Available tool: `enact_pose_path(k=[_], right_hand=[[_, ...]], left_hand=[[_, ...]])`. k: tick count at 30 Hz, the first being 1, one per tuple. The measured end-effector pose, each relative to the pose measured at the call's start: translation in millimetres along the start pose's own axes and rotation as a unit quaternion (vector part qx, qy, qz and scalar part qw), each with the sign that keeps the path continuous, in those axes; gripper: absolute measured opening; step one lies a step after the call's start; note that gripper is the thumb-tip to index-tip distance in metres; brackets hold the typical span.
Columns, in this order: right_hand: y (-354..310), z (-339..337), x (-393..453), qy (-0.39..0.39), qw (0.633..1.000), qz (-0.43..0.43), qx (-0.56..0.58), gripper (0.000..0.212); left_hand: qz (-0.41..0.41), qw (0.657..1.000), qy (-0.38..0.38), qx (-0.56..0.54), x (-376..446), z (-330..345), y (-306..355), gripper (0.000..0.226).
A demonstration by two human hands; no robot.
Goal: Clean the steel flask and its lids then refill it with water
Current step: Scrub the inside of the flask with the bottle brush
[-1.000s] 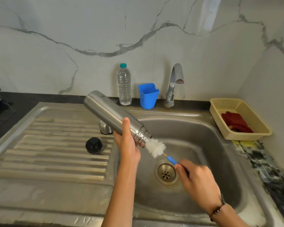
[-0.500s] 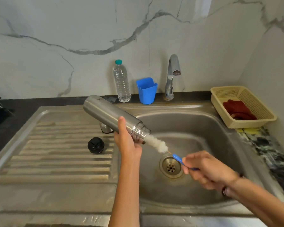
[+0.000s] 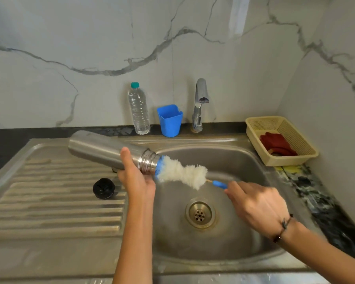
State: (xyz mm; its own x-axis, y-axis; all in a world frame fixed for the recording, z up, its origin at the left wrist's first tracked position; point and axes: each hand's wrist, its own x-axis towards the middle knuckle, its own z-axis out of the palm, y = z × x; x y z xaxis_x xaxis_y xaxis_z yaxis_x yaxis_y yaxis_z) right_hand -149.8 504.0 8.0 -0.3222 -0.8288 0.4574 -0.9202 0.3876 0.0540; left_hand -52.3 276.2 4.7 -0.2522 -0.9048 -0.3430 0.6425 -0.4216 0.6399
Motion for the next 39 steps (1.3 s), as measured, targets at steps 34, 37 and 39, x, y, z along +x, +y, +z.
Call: enact_pose_path(k=[34,37,39], right_hand=[[4.3,-3.2,-11.1,-0.289,0.73,0.311,0.536,0.036],[4.7,3.2,-21.5,-0.108,0.949,0.153,0.255,0.031],[7.1,-0.4,-26.9,0.011,0.999,0.035,0.034,0.02]], left_hand=[[-0.001,1.0,-0.021,0.003,-13.4,-17.4,-2.5,0.051],[0.025,0.999,-0.015,0.018,-11.5,-16.6,-7.1,0.054],[0.04,0.999,0.008,0.028,-9.4,-14.4,-8.7,0.053]])
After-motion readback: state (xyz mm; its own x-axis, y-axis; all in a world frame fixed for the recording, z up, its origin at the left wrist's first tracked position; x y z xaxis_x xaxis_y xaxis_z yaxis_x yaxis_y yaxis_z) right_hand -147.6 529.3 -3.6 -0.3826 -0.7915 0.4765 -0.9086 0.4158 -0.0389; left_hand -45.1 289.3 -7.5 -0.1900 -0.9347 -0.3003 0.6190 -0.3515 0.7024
